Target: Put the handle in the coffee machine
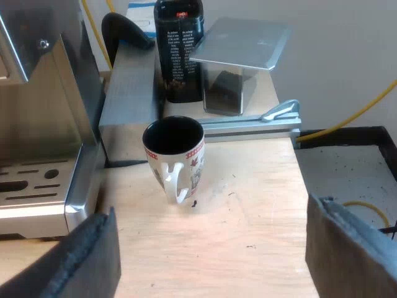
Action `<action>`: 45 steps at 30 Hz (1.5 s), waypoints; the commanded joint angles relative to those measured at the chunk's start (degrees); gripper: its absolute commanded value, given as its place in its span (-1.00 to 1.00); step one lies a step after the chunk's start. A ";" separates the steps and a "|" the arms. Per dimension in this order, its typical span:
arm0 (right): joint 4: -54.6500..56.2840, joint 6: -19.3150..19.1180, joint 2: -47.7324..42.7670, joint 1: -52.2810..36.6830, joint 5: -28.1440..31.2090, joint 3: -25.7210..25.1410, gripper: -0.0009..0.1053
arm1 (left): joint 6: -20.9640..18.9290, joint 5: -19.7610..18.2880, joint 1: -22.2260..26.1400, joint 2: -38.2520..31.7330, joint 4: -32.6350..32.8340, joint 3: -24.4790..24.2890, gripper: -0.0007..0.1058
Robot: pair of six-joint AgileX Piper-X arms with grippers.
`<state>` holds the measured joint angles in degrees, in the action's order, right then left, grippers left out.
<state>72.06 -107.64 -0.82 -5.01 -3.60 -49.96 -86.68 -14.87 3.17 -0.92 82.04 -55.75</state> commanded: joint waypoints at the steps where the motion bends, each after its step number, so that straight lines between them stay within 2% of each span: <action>1: -3.45 -0.60 -1.86 -0.02 -1.21 -0.05 0.25 | -1.00 1.18 0.07 -7.97 -4.86 0.36 0.26; 4: -9.01 -0.60 -1.86 -0.02 -3.45 -0.05 0.25 | -3.37 3.37 0.07 -7.97 -12.85 1.86 0.26; 6: -13.15 -0.60 -1.86 -0.02 -4.86 0.41 0.25 | -5.24 4.38 0.07 -7.97 -15.96 2.99 0.26; 9: -18.46 -0.60 -1.86 -0.02 -5.69 1.48 0.25 | -8.01 6.07 0.07 -7.53 -23.62 6.49 0.26; 11: -20.43 -0.60 -1.69 -0.02 -5.69 2.12 0.25 | -8.01 6.08 0.07 -7.44 -25.15 7.23 0.26; 12: -21.10 -0.60 -1.70 -0.02 -5.69 2.71 0.25 | -8.01 6.07 0.07 -7.40 -29.46 10.50 0.26; 16: -20.03 -0.32 -1.70 -0.02 -5.69 3.79 0.25 | -8.01 6.07 -0.37 -7.35 -32.71 13.89 0.26; 20: -19.96 -0.29 -1.70 -0.02 -5.69 5.00 0.25 | -8.01 6.07 -1.91 -7.35 -32.89 15.92 0.26; 26: -19.96 -0.14 -1.70 -0.02 -5.90 10.45 0.25 | -8.01 6.15 -3.55 -7.26 -32.65 19.36 0.26; 29: -19.96 2.45 -1.70 -0.02 -6.14 13.56 0.25 | -8.01 6.15 -3.66 -7.26 -32.00 21.14 0.26; 31: -19.96 5.23 -1.60 -0.02 -6.14 15.68 0.25 | -8.01 6.15 -3.66 -7.26 -29.54 22.11 0.26; 37: -19.96 5.45 -1.67 -0.02 -6.14 20.37 0.25 | -7.71 6.15 -3.66 -7.26 -20.09 23.16 0.26; 39: -19.96 5.45 -1.67 -0.02 -6.59 21.62 0.25 | -6.01 6.15 -3.66 -7.26 -17.12 23.90 0.26; 45: -21.03 4.52 -1.57 -0.02 -8.28 24.00 0.25 | -4.10 6.06 -4.83 -7.26 -19.08 24.14 0.26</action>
<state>52.30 -102.79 -0.82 -5.01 -11.02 -25.70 -91.31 -9.18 -1.47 -0.78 64.04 -31.54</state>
